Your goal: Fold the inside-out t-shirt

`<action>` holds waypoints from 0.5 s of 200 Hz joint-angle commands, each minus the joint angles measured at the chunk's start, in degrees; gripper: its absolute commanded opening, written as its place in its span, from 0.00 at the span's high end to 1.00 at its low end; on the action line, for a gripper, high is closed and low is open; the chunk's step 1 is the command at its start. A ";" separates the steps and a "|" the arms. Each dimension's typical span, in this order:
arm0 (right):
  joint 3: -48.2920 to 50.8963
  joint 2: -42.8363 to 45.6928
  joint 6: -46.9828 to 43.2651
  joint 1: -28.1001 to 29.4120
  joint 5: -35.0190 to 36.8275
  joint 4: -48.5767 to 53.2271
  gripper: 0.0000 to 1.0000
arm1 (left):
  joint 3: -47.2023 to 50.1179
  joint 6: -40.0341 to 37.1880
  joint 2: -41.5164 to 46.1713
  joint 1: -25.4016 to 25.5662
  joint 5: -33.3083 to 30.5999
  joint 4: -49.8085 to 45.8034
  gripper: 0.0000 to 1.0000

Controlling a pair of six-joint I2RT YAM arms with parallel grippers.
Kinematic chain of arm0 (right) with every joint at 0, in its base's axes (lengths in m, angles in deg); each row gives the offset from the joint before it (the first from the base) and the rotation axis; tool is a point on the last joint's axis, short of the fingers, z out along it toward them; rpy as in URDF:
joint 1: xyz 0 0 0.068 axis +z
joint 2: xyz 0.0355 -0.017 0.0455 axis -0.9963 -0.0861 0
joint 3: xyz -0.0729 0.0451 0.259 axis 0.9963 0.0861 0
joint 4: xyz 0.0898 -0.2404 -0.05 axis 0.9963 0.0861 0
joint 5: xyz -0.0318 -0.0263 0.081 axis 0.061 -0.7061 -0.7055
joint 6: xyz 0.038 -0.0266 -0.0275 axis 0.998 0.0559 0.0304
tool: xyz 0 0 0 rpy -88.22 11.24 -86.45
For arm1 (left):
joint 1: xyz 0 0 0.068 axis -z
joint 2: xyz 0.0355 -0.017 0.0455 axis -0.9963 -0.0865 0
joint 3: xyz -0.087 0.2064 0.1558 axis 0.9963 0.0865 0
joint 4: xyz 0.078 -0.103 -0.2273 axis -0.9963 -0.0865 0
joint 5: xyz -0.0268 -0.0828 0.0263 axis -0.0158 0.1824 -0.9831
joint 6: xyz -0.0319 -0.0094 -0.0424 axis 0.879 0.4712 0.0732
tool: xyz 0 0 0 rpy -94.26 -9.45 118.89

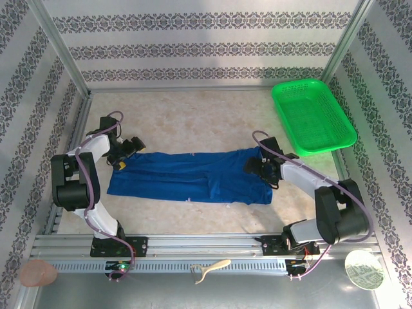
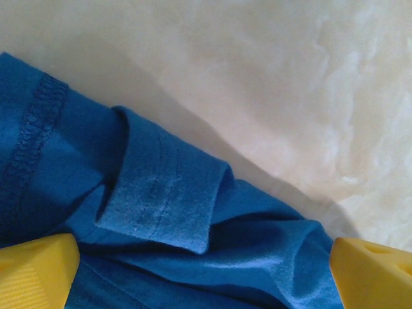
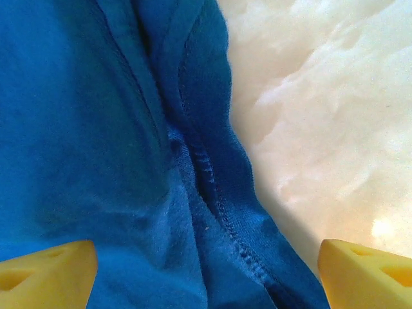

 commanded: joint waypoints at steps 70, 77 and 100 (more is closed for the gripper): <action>2.46 -5.42 4.77 7.81 -4.90 -9.83 0.83 | 0.78 -1.71 -2.54 0.19 -1.48 -1.75 0.00; 2.46 -4.79 4.87 7.19 -4.86 -9.75 1.00 | 0.92 -1.71 -2.87 0.22 -1.45 -1.52 0.00; 2.57 0.04 4.88 2.97 -3.23 -6.87 1.00 | 1.79 -1.65 -3.44 0.72 -1.22 -1.24 0.00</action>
